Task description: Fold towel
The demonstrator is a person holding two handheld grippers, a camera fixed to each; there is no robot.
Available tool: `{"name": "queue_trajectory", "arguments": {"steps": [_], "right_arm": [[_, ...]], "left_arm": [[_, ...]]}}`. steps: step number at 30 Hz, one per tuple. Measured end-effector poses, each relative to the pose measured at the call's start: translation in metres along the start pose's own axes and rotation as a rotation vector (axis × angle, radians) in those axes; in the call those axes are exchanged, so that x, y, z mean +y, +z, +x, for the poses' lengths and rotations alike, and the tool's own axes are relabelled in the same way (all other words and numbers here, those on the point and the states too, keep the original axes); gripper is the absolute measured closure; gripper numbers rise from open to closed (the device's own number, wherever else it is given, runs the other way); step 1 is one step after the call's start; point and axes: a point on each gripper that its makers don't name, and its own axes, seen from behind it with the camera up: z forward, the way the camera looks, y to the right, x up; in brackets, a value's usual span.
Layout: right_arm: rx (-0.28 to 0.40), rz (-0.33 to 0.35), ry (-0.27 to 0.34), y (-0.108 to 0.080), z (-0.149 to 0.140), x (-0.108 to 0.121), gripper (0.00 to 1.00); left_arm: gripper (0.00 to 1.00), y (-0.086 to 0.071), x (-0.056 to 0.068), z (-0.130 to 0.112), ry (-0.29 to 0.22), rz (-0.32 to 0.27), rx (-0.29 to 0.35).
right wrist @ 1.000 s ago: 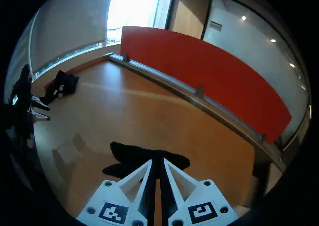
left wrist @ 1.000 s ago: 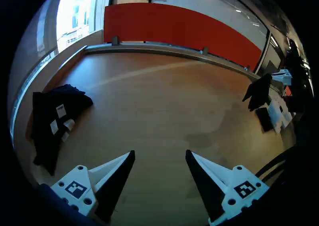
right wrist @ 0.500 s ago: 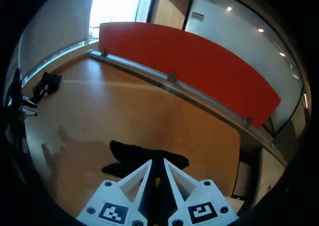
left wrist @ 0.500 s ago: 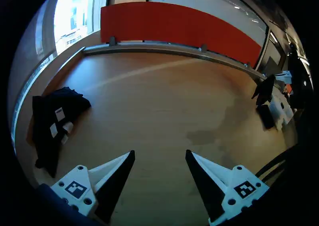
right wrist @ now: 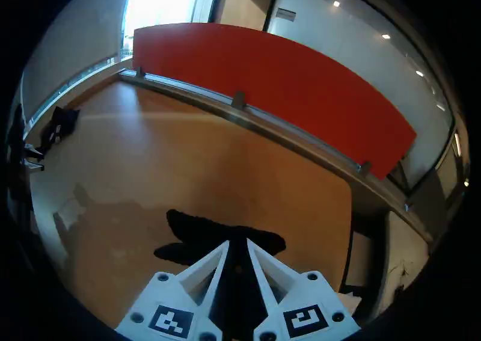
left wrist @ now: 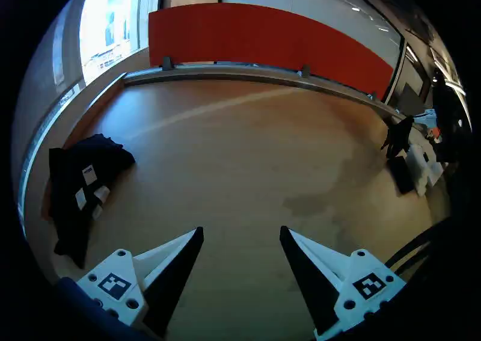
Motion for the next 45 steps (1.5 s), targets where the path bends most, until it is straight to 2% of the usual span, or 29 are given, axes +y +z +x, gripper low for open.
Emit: {"name": "queue_trajectory", "arguments": {"steps": [12,21,33,45], "right_arm": [[-0.019,-0.013,0.013,-0.002,-0.013,0.007,0.95],[-0.038,-0.036,0.032,-0.014,-0.034,0.016,0.95],[-0.103,-0.074,0.097,-0.035,-0.104,0.025,0.95],[-0.161,-0.104,0.178,-0.043,-0.168,0.024,0.95]], "left_arm": [[0.06,-0.002,0.002,0.000,0.010,-0.004,-0.001],[0.06,-0.003,0.005,0.000,0.023,-0.013,-0.002],[0.06,-0.005,0.009,0.000,0.039,-0.023,-0.001],[0.06,-0.008,0.015,-0.001,0.058,-0.027,-0.002]]}}
